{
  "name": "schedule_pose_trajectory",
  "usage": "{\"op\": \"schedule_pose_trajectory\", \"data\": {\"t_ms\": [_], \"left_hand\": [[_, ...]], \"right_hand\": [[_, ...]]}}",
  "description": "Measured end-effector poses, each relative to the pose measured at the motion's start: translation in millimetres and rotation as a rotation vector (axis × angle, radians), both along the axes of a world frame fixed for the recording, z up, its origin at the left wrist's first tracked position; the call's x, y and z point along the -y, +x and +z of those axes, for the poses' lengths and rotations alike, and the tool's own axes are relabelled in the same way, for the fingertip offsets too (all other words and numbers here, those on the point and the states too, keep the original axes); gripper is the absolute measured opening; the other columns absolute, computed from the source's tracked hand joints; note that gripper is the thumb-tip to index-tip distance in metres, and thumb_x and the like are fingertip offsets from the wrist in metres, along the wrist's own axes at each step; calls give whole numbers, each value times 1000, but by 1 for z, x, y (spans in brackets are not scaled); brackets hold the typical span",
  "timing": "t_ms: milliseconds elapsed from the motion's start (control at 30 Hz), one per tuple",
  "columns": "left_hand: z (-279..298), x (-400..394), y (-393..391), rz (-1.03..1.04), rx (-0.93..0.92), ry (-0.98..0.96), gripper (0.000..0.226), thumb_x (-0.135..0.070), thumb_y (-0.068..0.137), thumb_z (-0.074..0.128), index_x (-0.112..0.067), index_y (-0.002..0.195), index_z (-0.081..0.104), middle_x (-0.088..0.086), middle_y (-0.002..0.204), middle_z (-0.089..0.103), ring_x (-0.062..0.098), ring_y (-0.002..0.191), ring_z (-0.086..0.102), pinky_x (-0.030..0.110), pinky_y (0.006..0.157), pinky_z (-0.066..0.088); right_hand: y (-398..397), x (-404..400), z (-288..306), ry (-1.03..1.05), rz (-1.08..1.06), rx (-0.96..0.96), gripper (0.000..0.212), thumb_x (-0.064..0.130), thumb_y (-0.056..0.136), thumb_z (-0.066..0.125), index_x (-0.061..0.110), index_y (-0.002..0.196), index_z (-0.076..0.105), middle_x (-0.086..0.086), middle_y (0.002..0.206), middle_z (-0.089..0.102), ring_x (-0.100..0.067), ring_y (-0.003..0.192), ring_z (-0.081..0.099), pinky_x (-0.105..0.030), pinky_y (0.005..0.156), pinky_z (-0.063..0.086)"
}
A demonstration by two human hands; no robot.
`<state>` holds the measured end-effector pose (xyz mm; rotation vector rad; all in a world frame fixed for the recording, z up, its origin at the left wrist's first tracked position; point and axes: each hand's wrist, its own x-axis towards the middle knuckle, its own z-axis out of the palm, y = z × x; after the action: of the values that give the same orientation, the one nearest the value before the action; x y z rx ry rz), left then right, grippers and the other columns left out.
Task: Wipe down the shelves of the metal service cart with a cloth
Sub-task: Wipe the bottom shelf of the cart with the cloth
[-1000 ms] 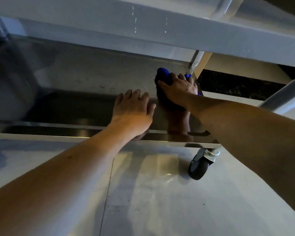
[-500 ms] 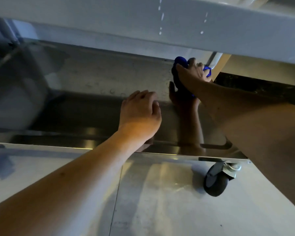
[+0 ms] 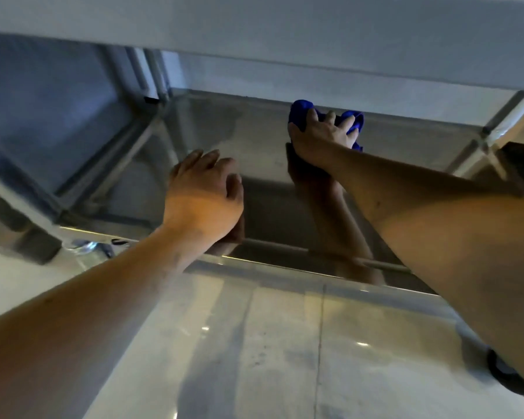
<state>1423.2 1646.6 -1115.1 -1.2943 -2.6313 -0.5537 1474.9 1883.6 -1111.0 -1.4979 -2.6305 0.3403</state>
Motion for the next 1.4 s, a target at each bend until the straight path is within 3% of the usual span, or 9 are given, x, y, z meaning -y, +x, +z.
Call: {"op": "schedule_pose_trajectory", "data": {"t_ms": [133, 300, 500, 667, 867, 1067, 1267, 1400], "left_hand": [[4, 49, -31, 30, -13, -12, 38, -36, 98, 42, -19, 126, 60, 7, 131, 61, 28, 130, 47, 48, 108, 37], [12, 83, -52, 111, 91, 175, 36, -32, 96, 50, -20, 127, 63, 7, 130, 62, 29, 127, 48, 51, 102, 43], [16, 79, -53, 191, 144, 266, 44, -52, 98, 40, -27, 125, 62, 5, 119, 66, 30, 117, 55, 50, 96, 47], [20, 50, -21, 99, 147, 235, 52, -58, 97, 32, -27, 129, 56, 6, 113, 68, 29, 109, 59, 47, 95, 49], [24, 3, 36, -49, 258, 123, 52, -56, 99, 39, -23, 137, 51, 7, 119, 64, 26, 108, 59, 43, 93, 49], [18, -42, 88, -222, 91, -79, 60, -62, 95, 38, -26, 143, 42, 4, 143, 50, 27, 132, 43, 49, 108, 35], [12, -72, 120, -285, 76, -89, 62, -65, 94, 35, -28, 143, 41, 1, 145, 49, 25, 134, 43, 49, 111, 33], [14, -73, 131, -321, 80, -81, 62, -64, 95, 36, -26, 144, 41, 3, 145, 48, 26, 135, 41, 49, 112, 32]], "right_hand": [[-72, 65, -3, -15, 162, -40, 65, 65, 98, 27, 32, 154, 24, -13, 163, 19, -50, 147, 0, -66, 116, 9], [-119, 136, -6, -24, 330, -55, 68, 67, 96, 27, 35, 156, 21, -12, 164, 19, -51, 147, -3, -66, 116, 4], [-94, 167, -3, 23, 523, -39, 63, 55, 99, 41, 34, 155, 23, -10, 161, 25, -50, 147, 4, -64, 118, 8], [-37, 158, -10, 72, 582, -40, 66, 53, 97, 47, 34, 156, 23, -6, 163, 23, -45, 149, 5, -61, 119, 9], [62, 83, -7, 96, 394, -49, 57, 57, 101, 33, 35, 153, 28, -4, 158, 33, -44, 146, 18, -62, 117, 17], [170, 14, -3, 89, 123, -35, 55, 55, 101, 35, 34, 152, 28, -4, 151, 41, -43, 141, 26, -61, 113, 23], [258, -12, -1, 84, -206, -9, 57, 55, 101, 33, 32, 153, 27, -7, 158, 32, -45, 147, 13, -61, 118, 13], [271, -4, -5, 54, -393, 26, 61, 60, 101, 28, 33, 155, 21, -8, 164, 22, -46, 149, 5, -64, 118, 6]]}}
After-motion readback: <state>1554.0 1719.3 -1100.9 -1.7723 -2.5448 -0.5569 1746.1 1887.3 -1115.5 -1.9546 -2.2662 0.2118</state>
